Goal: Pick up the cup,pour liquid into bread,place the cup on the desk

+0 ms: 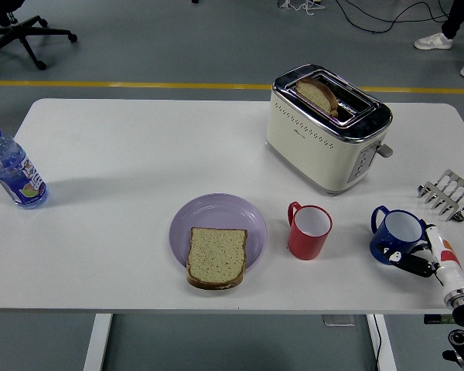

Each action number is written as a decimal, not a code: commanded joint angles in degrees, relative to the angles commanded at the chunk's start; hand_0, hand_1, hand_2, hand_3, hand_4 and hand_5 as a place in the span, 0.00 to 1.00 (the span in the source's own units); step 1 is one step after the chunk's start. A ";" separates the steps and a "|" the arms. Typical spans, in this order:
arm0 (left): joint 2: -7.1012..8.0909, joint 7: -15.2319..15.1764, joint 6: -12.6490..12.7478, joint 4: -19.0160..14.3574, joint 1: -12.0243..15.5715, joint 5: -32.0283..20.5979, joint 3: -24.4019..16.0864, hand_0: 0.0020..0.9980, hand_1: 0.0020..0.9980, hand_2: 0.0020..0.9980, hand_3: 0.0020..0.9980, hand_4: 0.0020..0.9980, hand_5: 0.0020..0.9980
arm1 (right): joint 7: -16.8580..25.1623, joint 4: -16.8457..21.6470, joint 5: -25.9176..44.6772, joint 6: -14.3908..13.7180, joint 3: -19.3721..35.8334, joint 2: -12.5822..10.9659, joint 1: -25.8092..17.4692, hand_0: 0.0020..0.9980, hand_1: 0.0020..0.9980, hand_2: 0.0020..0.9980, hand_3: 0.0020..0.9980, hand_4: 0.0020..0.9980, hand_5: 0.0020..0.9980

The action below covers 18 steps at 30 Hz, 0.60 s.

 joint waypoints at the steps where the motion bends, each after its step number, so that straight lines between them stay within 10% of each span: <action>1: 0.00 0.00 0.00 0.00 -0.01 0.00 0.01 0.68 0.74 0.75 0.65 0.40 1.00 | -0.08 -0.02 0.04 0.23 0.05 0.02 0.02 0.60 0.59 0.67 0.77 0.92 0.17; 4: 0.03 -0.03 0.04 0.00 -0.05 -0.08 0.02 0.68 0.74 0.75 0.65 0.40 1.00 | 0.57 0.18 0.92 0.90 0.35 0.08 -0.10 0.60 0.59 0.67 0.77 0.92 0.17; 5: 0.03 -0.03 0.04 0.00 -0.06 -0.08 0.01 0.68 0.74 0.75 0.65 0.40 1.00 | 0.66 0.23 1.00 0.88 0.37 0.08 -0.12 0.79 0.76 0.86 0.90 0.95 0.16; 18: 0.06 -0.08 0.13 0.00 -0.25 -0.04 0.11 0.68 0.74 0.75 0.65 0.40 1.00 | 1.18 1.42 2.00 0.68 1.56 0.10 -0.43 0.85 0.82 0.92 0.94 0.95 0.16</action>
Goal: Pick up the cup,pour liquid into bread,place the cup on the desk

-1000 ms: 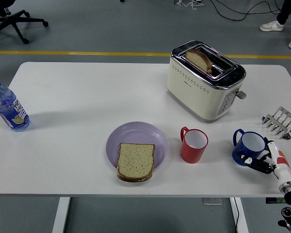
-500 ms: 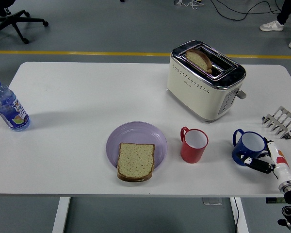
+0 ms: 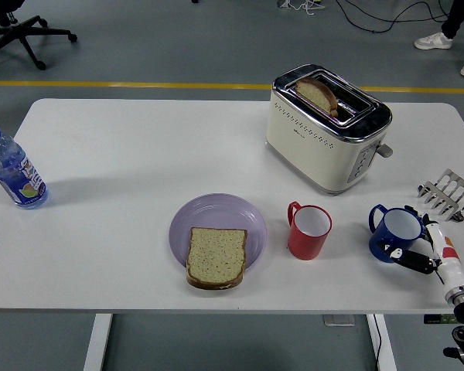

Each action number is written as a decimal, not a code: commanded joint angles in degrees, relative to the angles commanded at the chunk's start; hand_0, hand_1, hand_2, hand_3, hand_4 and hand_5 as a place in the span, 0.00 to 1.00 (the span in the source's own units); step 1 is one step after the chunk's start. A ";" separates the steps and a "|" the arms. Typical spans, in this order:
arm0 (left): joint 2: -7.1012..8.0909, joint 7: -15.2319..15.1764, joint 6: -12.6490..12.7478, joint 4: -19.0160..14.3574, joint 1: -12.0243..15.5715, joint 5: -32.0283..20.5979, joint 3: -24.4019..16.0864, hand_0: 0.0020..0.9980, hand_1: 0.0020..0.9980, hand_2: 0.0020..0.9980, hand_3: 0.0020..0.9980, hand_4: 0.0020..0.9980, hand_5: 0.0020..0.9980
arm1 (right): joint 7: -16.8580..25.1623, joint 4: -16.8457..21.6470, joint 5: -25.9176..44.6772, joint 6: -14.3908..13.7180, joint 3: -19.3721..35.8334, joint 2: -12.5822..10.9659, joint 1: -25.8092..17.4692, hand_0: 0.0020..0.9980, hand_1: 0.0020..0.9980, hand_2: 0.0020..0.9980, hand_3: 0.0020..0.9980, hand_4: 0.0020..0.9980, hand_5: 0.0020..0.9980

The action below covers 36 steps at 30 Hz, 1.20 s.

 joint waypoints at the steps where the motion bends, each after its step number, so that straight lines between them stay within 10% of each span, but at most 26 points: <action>1: 0.00 0.00 0.00 0.00 -0.01 0.02 0.02 0.68 0.74 0.75 0.65 0.40 1.00 | -0.02 0.14 0.01 0.07 0.13 -0.05 -0.05 0.85 0.82 0.92 0.94 0.95 0.16; 28: 0.03 0.00 -0.04 0.00 -0.13 0.20 -0.06 0.68 0.74 0.75 0.65 0.40 1.00 | -0.95 20.26 1.99 -4.19 6.57 -1.80 -4.02 0.89 0.84 0.95 0.99 0.98 0.18; 34: 0.06 0.08 -0.13 0.00 -0.06 0.28 -0.04 0.68 0.74 0.75 0.65 0.40 1.00 | 1.26 24.20 13.26 -2.69 11.28 -1.06 -4.15 0.84 0.79 0.88 0.89 0.95 0.20; 36: 0.05 0.08 -0.15 0.00 0.01 0.25 -0.01 0.68 0.74 0.75 0.65 0.40 1.00 | 2.27 25.39 18.11 -2.23 13.35 -0.89 -4.42 0.80 0.73 0.78 0.76 0.81 0.28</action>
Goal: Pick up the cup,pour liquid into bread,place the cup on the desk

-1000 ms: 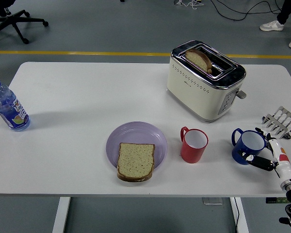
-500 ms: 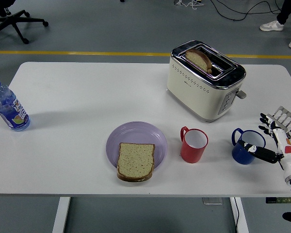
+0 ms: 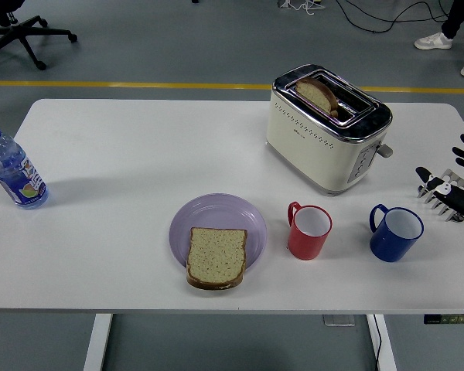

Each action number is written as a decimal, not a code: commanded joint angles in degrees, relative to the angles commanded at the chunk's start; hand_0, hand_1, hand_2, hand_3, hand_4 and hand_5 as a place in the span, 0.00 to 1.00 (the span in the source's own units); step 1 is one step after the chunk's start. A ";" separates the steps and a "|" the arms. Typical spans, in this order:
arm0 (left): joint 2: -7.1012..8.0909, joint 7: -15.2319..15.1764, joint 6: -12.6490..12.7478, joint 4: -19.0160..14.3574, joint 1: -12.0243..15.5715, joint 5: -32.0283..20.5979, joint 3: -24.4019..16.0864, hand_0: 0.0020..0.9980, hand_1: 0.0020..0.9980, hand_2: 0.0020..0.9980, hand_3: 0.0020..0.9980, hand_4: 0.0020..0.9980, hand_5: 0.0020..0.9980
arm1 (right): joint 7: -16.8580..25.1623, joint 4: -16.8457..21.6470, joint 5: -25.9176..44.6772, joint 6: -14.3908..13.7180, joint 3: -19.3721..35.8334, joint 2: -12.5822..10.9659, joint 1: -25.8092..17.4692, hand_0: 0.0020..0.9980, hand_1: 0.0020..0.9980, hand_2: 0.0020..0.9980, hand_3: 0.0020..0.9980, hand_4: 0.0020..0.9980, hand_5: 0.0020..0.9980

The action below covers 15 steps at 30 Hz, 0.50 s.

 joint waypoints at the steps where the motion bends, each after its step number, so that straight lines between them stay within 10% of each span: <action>1: 0.00 0.01 0.00 0.00 0.05 -0.03 0.01 0.68 0.74 0.75 0.65 0.40 1.00 | 0.57 0.52 2.61 0.15 0.99 0.14 -0.06 0.80 0.73 0.78 0.76 0.81 0.28; 15: -0.05 0.18 -0.11 0.00 0.57 0.49 -0.09 0.68 0.74 0.75 0.65 0.40 1.00 | -0.69 -0.52 36.12 4.34 14.77 2.07 -0.51 0.74 0.67 0.72 0.71 0.75 0.32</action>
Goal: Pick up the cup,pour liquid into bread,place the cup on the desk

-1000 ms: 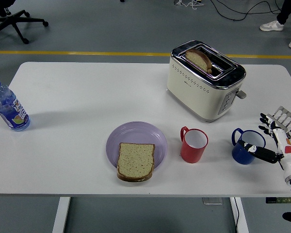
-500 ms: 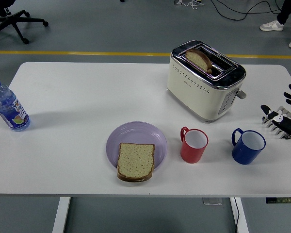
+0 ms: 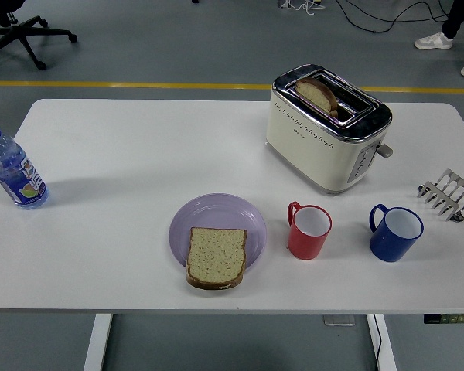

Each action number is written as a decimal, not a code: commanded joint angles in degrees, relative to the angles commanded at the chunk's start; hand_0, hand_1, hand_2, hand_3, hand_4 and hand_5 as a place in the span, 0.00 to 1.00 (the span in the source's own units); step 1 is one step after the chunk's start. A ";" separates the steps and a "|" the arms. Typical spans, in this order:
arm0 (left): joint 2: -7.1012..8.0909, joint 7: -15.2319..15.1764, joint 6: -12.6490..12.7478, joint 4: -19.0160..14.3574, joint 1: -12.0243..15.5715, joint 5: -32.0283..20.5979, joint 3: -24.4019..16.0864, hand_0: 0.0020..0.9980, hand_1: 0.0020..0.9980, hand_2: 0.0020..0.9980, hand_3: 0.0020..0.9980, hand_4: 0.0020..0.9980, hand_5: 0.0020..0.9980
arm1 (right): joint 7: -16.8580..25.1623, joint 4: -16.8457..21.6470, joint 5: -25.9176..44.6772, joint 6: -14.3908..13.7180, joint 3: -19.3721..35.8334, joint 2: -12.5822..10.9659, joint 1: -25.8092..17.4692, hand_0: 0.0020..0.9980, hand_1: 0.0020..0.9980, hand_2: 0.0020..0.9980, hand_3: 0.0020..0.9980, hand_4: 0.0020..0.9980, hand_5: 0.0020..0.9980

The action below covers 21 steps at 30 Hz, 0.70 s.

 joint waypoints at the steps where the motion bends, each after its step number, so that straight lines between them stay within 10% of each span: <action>1: 0.01 0.00 0.00 0.00 0.02 -0.02 0.09 0.68 0.74 0.75 0.65 0.40 1.00 | -0.34 -0.54 2.23 -0.17 0.74 0.13 -0.01 0.74 0.67 0.72 0.71 0.75 0.32; 6: 0.05 -0.05 0.02 0.00 0.10 -0.30 0.43 0.68 0.74 0.75 0.65 0.40 1.00 | -3.44 -3.84 14.52 1.45 1.91 0.68 0.01 0.66 0.61 0.67 0.65 0.73 0.33; 13: 0.05 -0.08 0.03 0.00 -0.23 -0.37 0.49 0.68 0.74 0.75 0.65 0.41 1.00 | -6.67 -11.68 30.83 12.52 0.44 2.57 1.59 0.64 0.58 0.64 0.62 0.71 0.31; 21: 0.16 -0.20 0.03 0.00 -0.60 -0.90 0.98 0.68 0.74 0.75 0.65 0.41 1.00 | -5.51 -15.49 32.51 13.21 -2.45 3.22 2.53 0.62 0.57 0.63 0.61 0.67 0.31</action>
